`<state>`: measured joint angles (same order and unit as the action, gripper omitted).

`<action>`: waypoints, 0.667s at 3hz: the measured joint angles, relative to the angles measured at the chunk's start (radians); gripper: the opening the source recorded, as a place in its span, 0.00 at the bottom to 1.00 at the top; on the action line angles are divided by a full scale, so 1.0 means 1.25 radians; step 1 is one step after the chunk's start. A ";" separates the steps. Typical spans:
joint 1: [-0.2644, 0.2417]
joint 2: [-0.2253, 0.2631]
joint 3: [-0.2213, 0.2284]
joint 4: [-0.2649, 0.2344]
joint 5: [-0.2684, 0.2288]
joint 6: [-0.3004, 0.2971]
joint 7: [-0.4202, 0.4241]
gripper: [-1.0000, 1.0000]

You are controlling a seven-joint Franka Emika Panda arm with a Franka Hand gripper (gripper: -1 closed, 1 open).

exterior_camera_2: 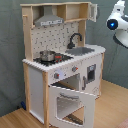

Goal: Play with the kitchen

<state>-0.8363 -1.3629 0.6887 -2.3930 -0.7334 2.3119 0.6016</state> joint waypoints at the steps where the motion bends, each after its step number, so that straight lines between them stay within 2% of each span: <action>1: -0.041 0.014 0.011 0.022 0.001 0.045 -0.003 0.00; 2: -0.048 0.041 0.076 0.068 0.005 0.061 -0.004 0.00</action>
<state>-0.8967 -1.3114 0.7833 -2.3083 -0.7270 2.3888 0.5962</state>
